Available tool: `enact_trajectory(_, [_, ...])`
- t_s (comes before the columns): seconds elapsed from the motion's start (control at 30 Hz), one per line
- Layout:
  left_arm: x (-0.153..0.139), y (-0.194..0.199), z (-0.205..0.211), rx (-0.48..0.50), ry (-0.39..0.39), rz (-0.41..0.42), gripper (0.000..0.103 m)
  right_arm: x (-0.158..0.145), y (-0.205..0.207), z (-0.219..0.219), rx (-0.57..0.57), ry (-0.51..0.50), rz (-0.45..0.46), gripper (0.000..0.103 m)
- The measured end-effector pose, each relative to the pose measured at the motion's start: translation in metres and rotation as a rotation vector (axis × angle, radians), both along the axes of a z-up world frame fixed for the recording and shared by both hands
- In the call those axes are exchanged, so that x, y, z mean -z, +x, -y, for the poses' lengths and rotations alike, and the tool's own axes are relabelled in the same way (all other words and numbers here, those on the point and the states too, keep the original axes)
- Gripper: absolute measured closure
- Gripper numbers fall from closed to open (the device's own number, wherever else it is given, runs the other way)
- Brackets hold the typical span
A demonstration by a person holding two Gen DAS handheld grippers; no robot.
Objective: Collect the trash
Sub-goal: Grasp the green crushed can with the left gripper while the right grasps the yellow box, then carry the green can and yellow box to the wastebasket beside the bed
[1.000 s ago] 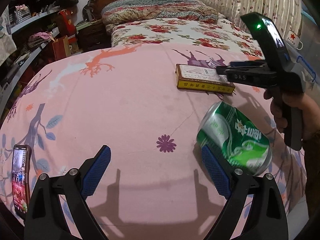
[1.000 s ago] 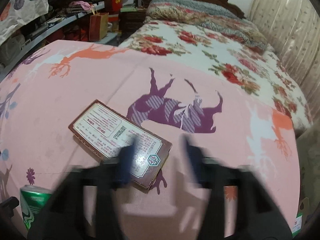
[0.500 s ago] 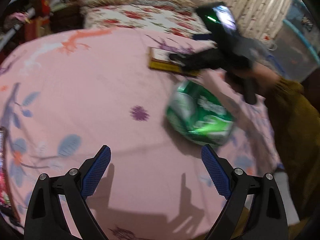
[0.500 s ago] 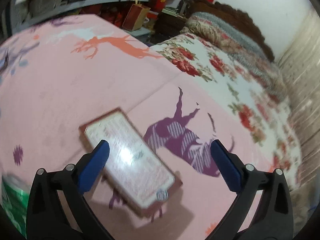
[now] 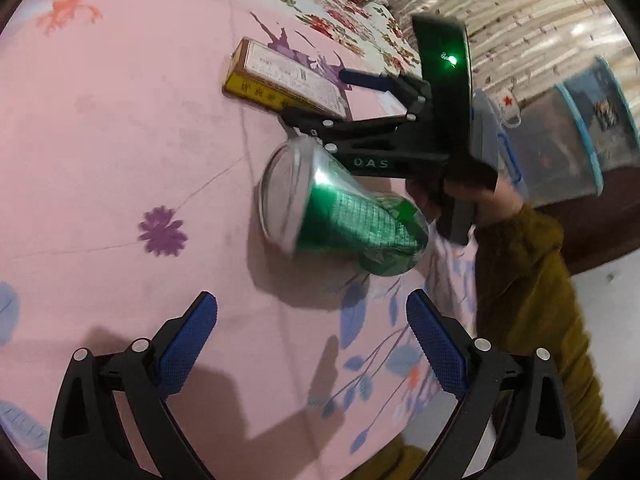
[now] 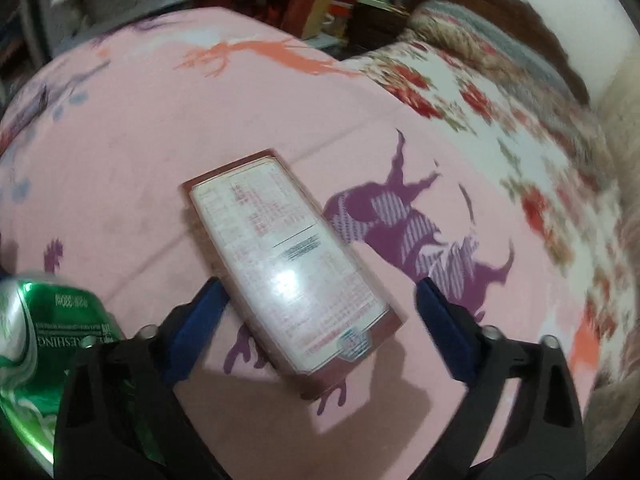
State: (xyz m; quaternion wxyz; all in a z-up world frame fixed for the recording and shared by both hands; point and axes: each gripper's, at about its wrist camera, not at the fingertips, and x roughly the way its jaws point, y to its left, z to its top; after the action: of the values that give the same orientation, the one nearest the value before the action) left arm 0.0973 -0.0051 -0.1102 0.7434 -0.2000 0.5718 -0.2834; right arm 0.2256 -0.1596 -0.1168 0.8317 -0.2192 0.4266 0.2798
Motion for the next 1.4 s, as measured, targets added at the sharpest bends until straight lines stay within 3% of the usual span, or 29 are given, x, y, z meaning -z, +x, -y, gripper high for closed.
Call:
enact_trajectory(0.03, [0.0,0.005,0.002,-0.008,-0.006,-0.011,0.013,-0.001,-0.002,0.003,0.043,0.009,0.028,0.031])
enact_trajectory(0.1, [0.001,0.009,0.005,-0.013,-0.028,-0.031,0.016,-0.003,-0.01,0.006,0.052,0.021,0.053,0.034])
enact_trajectory(0.23, [-0.002,0.015,0.008,-0.025,-0.064,-0.052,0.016,-0.002,-0.037,0.018,0.148,0.015,0.083,0.035])
enact_trajectory(0.37, [-0.006,0.017,0.02,-0.03,-0.019,-0.043,0.016,-0.004,-0.058,0.046,0.316,0.086,0.063,0.035])
enact_trajectory(0.5, [0.003,0.016,0.04,0.019,0.018,-0.061,0.051,-0.005,-0.092,0.071,0.394,0.175,0.071,0.036])
enact_trajectory(0.67, [-0.012,0.011,0.062,0.078,0.039,-0.01,0.056,-0.007,-0.121,0.118,0.511,0.25,0.092,0.037])
enact_trajectory(0.87, [-0.043,0.016,0.12,0.189,0.045,0.044,0.056,-0.028,-0.156,0.217,0.728,0.33,0.191,0.038])
enact_trajectory(0.93, [-0.052,0.021,0.154,0.24,0.047,0.06,0.056,-0.034,-0.169,0.252,0.804,0.322,0.21,0.088])
enact_trajectory(1.07, [-0.069,0.028,0.248,0.373,0.039,0.094,0.056,-0.035,-0.204,0.354,1.048,0.344,0.212,0.088])
enact_trajectory(1.17, [-0.073,0.035,0.313,0.439,0.023,0.112,0.056,-0.02,-0.211,0.396,1.092,0.402,0.146,0.088])
enact_trajectory(1.3, [-0.063,0.044,0.354,0.463,0.052,0.104,0.056,-0.013,-0.211,0.411,1.047,0.462,0.129,0.084])
enact_trajectory(1.37, [-0.053,0.053,0.364,0.461,0.065,0.071,0.056,-0.013,-0.205,0.425,1.03,0.512,0.116,0.066])
enact_trajectory(1.4, [-0.052,0.057,0.367,0.458,0.061,0.063,0.056,-0.013,-0.209,0.432,1.03,0.549,0.114,0.029])
